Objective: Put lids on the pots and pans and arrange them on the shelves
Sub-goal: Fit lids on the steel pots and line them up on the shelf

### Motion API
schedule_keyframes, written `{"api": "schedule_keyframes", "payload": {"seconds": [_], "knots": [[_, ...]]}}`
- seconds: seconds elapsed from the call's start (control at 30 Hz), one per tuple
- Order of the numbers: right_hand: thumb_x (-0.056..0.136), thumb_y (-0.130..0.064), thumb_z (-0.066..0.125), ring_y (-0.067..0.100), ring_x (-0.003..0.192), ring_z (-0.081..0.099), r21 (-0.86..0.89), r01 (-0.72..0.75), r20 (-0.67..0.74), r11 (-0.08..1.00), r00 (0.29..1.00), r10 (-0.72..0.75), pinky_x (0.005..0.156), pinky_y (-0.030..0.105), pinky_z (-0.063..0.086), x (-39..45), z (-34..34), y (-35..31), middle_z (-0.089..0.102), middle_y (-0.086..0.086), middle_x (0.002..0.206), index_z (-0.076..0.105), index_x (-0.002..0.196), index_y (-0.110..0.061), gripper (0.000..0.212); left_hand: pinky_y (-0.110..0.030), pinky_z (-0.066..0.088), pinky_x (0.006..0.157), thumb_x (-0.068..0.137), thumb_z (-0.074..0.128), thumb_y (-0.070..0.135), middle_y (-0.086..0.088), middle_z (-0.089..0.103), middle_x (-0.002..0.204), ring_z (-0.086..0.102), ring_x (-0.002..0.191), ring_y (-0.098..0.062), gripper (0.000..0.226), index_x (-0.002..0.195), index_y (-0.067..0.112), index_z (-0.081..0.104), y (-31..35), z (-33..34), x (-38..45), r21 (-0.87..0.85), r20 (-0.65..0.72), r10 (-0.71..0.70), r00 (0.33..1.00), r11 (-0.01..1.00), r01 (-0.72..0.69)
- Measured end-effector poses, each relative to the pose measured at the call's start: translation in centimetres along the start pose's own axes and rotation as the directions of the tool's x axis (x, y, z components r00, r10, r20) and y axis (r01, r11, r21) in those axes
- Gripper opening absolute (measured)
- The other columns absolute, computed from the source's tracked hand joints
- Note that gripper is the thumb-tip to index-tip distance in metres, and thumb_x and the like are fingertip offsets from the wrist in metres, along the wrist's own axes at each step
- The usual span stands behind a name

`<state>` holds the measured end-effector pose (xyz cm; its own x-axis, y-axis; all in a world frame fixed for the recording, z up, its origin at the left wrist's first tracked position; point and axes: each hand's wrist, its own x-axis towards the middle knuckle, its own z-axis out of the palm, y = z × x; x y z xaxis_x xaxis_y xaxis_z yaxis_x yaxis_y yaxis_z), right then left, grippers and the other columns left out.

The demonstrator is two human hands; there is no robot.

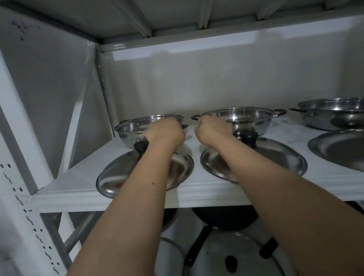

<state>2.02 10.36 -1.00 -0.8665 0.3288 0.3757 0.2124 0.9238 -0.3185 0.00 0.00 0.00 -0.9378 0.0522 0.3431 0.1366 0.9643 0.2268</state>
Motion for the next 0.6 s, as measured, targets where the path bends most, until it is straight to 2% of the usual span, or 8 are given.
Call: {"api": "schedule_keyframes", "payload": {"seconds": [0.03, 0.1, 0.2, 0.27, 0.33, 0.43, 0.6], "knots": [[0.090, -0.020, 0.044, 0.035, 0.128, 0.044, -0.107, -0.052, 0.050, 0.993, 0.997, 0.057, 0.101, 0.046, 0.036, -0.4, -0.4, 0.4, 0.047, 0.015, 0.141, 0.052, 0.130, -0.012, 0.041, -0.048, 0.041, 0.103, 0.090, 0.047, 0.023, -0.013, 0.051, 0.140, 0.046, 0.130, -0.034, 0.044, 0.132, 0.012, 0.052, -0.4, -0.1, -0.4, 0.082, 0.072, -0.041, 0.997, 0.996, 0.035], [0.090, -0.022, 0.046, 0.036, 0.137, 0.030, -0.266, -0.111, 0.090, 0.958, 0.986, 0.140, 0.110, 0.055, 0.024, -0.7, -0.5, 1.5, 0.035, 0.015, 0.149, 0.044, 0.138, -0.013, 0.049, -0.052, 0.037, 0.103, 0.089, 0.047, 0.021, -0.013, 0.045, 0.144, 0.041, 0.133, -0.034, 0.049, 0.138, 0.013, 0.047, -1.1, 0.2, -0.7, 0.207, 0.114, -0.082, 0.990, 0.977, 0.057], [0.089, -0.029, 0.049, 0.036, 0.140, 0.023, -0.327, -0.176, 0.175, 0.928, 0.954, 0.243, 0.110, 0.066, 0.016, -1.2, -0.8, 3.1, 0.031, 0.014, 0.151, 0.037, 0.143, -0.014, 0.058, -0.054, 0.030, 0.104, 0.089, 0.047, 0.021, -0.012, 0.041, 0.147, 0.036, 0.135, -0.033, 0.051, 0.140, 0.014, 0.043, -1.4, 0.0, -1.2, 0.275, 0.133, -0.103, 0.986, 0.959, 0.063], [0.090, -0.034, 0.049, 0.038, 0.141, 0.020, -0.338, -0.211, 0.179, 0.917, 0.942, 0.283, 0.107, 0.071, 0.016, -1.5, -1.0, 3.7, 0.029, 0.013, 0.153, 0.033, 0.145, -0.015, 0.061, -0.059, 0.026, 0.107, 0.090, 0.049, 0.023, -0.015, 0.035, 0.151, 0.030, 0.138, -0.036, 0.055, 0.143, 0.012, 0.039, -1.5, -0.4, -1.3, 0.294, 0.139, -0.147, 0.979, 0.951, 0.101], [0.090, -0.032, 0.047, 0.039, 0.139, 0.024, -0.323, -0.254, 0.165, 0.912, 0.934, 0.318, 0.106, 0.065, 0.025, -1.5, -1.6, 4.3, 0.031, 0.013, 0.151, 0.037, 0.143, -0.017, 0.056, -0.056, 0.032, 0.104, 0.090, 0.050, 0.021, -0.016, 0.035, 0.151, 0.031, 0.137, -0.038, 0.055, 0.143, 0.012, 0.041, -2.2, -0.8, -0.9, 0.259, 0.148, -0.188, 0.971, 0.955, 0.145], [0.089, -0.022, 0.046, 0.037, 0.132, 0.039, -0.276, -0.241, 0.119, 0.931, 0.952, 0.281, 0.101, 0.048, 0.038, -1.6, -2.1, 5.0, 0.043, 0.015, 0.145, 0.050, 0.135, -0.014, 0.046, -0.041, 0.042, 0.101, 0.090, 0.049, 0.017, -0.016, 0.048, 0.142, 0.045, 0.130, -0.035, 0.045, 0.135, 0.008, 0.050, -3.3, -0.8, -1.1, 0.201, 0.111, -0.138, 0.984, 0.973, 0.113], [0.087, -0.014, 0.045, 0.036, 0.124, 0.051, -0.212, -0.156, 0.107, 0.965, 0.978, 0.181, 0.100, 0.042, 0.041, -2.7, -2.7, 4.3, 0.053, 0.017, 0.137, 0.056, 0.127, -0.006, 0.042, -0.035, 0.042, 0.099, 0.092, 0.047, 0.012, -0.014, 0.057, 0.134, 0.054, 0.123, -0.031, 0.037, 0.126, 0.005, 0.057, -3.2, -1.3, -2.4, 0.191, 0.082, -0.082, 0.993, 0.979, 0.065]]}}
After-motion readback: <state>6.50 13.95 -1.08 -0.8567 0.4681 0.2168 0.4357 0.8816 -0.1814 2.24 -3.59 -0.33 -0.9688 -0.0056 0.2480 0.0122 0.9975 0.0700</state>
